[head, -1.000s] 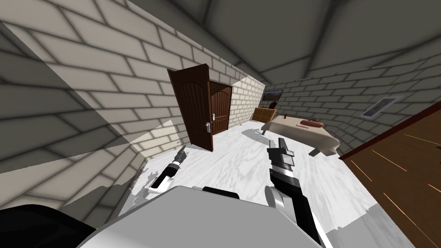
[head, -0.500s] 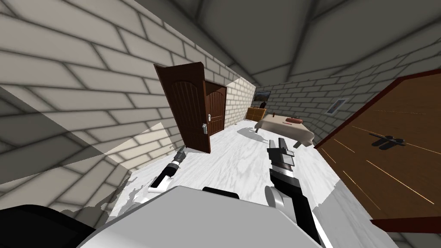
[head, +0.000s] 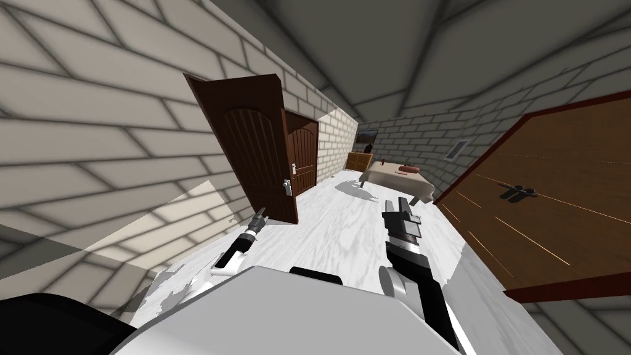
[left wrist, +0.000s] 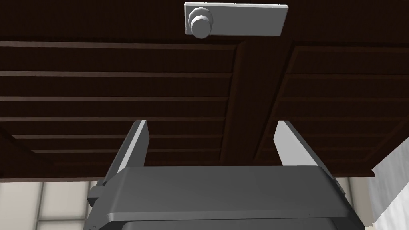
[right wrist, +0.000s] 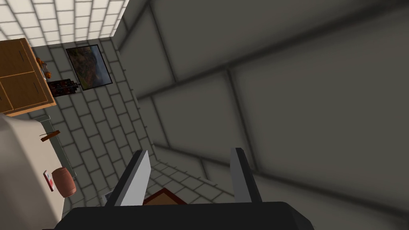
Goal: Pull the door open
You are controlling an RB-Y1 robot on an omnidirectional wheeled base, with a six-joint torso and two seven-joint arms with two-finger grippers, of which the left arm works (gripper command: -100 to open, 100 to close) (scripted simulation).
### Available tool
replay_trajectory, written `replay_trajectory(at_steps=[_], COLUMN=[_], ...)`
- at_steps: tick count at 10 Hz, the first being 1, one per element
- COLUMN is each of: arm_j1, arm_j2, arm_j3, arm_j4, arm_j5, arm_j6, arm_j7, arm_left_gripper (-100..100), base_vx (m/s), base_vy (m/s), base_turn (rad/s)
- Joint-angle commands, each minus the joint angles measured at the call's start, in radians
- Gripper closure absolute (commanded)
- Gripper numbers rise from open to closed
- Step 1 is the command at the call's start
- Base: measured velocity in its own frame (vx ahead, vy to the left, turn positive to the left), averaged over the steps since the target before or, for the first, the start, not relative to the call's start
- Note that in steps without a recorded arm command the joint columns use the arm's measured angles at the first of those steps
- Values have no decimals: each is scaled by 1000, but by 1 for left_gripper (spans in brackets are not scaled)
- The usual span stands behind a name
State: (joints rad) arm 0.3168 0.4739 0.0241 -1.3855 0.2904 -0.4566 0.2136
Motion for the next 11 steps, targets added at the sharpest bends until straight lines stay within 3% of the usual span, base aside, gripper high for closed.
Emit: replay_trajectory(at_steps=[1, 11], arm_j1=[-2, -13], arm_j2=[3, 15], arm_j3=[1, 3], arm_j4=[4, 26], arm_j5=[2, 12], arm_j6=[-1, -10], arm_j7=[2, 10], arm_left_gripper=[-100, -100], base_vx=[131, 154], base_vy=[113, 111], base_turn=[-173, -125])
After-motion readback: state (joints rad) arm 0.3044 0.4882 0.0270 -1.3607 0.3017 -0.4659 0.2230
